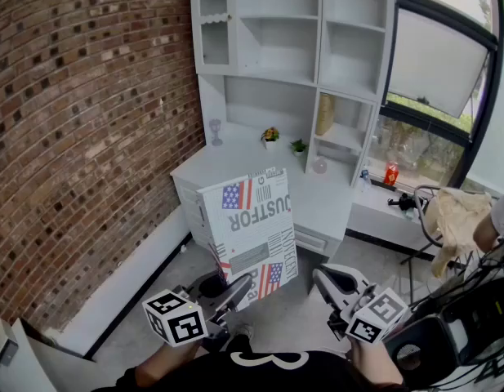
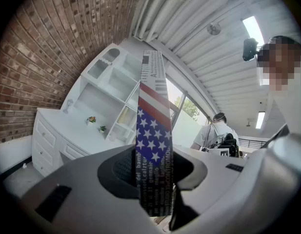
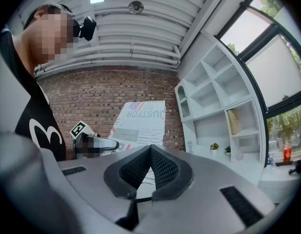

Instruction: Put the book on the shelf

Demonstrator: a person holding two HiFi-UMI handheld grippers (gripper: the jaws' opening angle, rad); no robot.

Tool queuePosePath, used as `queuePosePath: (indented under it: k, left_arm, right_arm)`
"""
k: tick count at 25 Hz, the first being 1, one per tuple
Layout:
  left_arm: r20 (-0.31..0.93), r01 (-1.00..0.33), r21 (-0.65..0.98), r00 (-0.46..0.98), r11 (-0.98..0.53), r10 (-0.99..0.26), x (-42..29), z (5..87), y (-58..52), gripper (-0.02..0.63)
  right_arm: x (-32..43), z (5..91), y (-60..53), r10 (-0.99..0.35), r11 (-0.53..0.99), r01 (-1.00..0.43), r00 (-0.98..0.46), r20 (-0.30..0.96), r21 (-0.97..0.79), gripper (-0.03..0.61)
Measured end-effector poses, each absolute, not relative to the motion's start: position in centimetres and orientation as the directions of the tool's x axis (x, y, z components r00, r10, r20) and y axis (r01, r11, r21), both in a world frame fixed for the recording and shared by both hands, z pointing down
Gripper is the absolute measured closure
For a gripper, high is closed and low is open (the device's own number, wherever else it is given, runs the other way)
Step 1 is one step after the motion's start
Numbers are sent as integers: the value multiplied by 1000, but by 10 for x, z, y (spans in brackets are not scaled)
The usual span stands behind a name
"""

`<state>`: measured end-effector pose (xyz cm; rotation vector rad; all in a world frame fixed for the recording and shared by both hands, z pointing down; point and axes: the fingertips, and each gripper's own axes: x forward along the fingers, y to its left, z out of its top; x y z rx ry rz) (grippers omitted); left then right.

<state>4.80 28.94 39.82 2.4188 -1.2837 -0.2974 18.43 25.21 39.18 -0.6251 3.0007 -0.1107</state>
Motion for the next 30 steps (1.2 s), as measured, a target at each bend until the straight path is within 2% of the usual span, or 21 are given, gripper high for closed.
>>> queuePosePath:
  k: [14, 30]
  left_arm:
    - [1, -711, 466, 595, -526, -803, 38, 407, 244, 468]
    - [-16, -662, 497, 640, -562, -768, -16, 403, 113, 468]
  right_arm:
    - [174, 407, 208, -457, 885, -450, -889, -36, -121, 568]
    - [123, 401, 88, -517, 852, -512, -856, -13, -111, 568]
